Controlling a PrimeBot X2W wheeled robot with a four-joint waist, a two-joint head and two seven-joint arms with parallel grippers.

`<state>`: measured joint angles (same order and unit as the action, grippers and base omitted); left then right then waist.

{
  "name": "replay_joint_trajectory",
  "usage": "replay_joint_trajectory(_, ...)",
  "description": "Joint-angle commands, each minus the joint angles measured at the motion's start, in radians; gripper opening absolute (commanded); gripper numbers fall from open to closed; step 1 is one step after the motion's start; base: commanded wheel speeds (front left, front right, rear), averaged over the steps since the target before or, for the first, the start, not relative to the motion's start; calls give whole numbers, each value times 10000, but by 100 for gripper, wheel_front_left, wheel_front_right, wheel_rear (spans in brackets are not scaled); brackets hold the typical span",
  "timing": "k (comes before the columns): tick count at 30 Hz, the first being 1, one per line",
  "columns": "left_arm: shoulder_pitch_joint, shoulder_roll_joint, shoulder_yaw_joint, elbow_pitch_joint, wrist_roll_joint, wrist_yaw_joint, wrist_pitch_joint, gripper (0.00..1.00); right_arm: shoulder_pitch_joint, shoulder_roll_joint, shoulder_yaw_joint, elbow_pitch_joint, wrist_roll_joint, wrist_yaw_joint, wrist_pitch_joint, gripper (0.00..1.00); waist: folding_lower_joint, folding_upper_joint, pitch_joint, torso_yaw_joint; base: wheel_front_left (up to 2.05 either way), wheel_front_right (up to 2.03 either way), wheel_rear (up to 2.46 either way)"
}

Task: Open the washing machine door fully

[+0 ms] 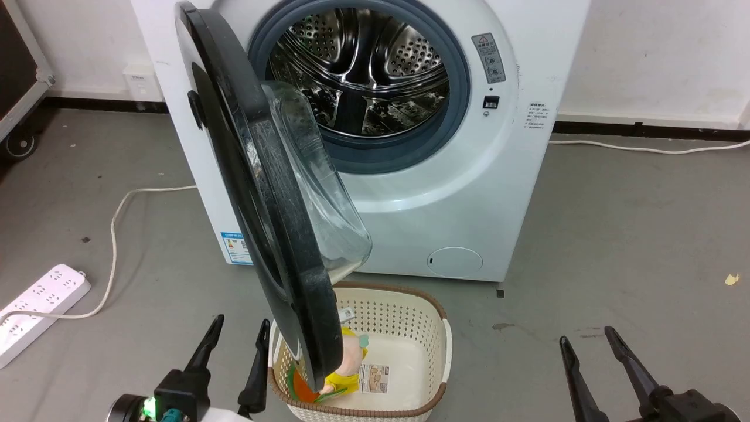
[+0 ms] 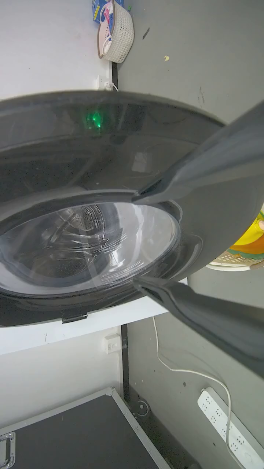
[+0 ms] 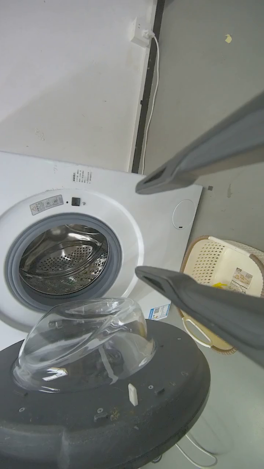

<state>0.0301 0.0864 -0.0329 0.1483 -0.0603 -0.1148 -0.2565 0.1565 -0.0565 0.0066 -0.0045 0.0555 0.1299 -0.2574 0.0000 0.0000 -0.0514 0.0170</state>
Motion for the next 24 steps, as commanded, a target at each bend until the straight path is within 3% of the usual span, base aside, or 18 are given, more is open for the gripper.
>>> replay_joint_trajectory(1,149,65,-17,9,59,-25,-53,100,60,57,10,36,134,8,-42,100,0,0,18,6,0,0,0)
replay_joint_trajectory(4,153,63,-22,10,82,-28,-53,100,32,58,28,46,248,8,-42,100,0,0,34,18,0,0,0)
replay_joint_trajectory(5,167,66,-77,26,97,-38,-53,25,2,59,56,56,323,8,-43,100,0,0,44,31,0,0,0)
replay_joint_trajectory(6,167,66,-77,26,97,-38,-53,25,2,59,56,56,323,8,-43,100,0,0,44,31,0,0,0)
replay_joint_trajectory(7,157,66,-116,-39,82,-48,-53,0,-13,60,70,66,380,8,-43,100,0,0,51,37,0,0,0)
replay_joint_trajectory(14,86,-17,179,-639,-231,5,-53,0,-108,61,35,65,610,8,-43,100,0,0,70,47,0,0,0)
replay_joint_trajectory(21,-705,-234,1179,-2545,-657,734,-53,0,-177,61,-53,22,648,8,-43,100,0,0,62,67,0,0,0)
replay_joint_trajectory(24,-1213,-280,1273,-3576,-722,814,-53,0,-216,62,-79,1,652,8,-43,100,0,0,77,66,0,0,0)
